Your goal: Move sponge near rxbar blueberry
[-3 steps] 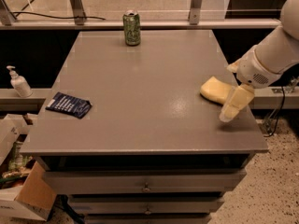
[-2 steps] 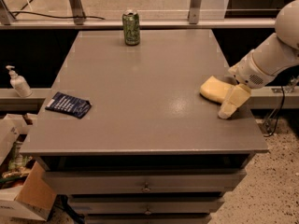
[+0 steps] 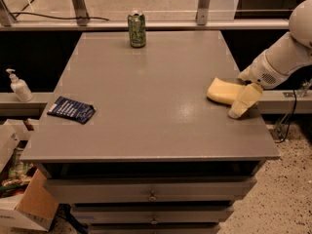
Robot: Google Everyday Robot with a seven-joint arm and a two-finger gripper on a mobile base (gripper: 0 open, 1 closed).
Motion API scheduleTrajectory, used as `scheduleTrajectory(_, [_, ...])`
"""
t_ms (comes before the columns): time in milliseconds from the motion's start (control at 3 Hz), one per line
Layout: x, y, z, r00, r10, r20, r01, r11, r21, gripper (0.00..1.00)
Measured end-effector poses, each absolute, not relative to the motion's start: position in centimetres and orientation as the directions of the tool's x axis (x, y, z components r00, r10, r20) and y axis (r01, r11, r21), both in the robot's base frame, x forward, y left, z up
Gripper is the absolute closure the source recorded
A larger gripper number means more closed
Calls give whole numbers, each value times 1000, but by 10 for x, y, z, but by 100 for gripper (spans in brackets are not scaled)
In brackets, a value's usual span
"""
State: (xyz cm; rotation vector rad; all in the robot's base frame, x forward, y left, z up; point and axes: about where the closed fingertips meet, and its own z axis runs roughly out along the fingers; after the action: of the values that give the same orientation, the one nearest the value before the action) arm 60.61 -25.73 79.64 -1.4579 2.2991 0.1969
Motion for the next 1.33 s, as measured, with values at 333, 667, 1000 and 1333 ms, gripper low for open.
scheduleTrajectory(333, [606,-257,805,-370,-833,-411,-891,443,-97,64])
scheduleTrajectory(667, [606,-257,814,-369,-833,-412,-891,443,-98,87])
scheduleTrajectory(1000, [606,-257,821,-369,-833,-412,-891,443,-97,100])
scheduleTrajectory(1333, [593,-234,855,-300,-835,-461,-916,388,-106,100])
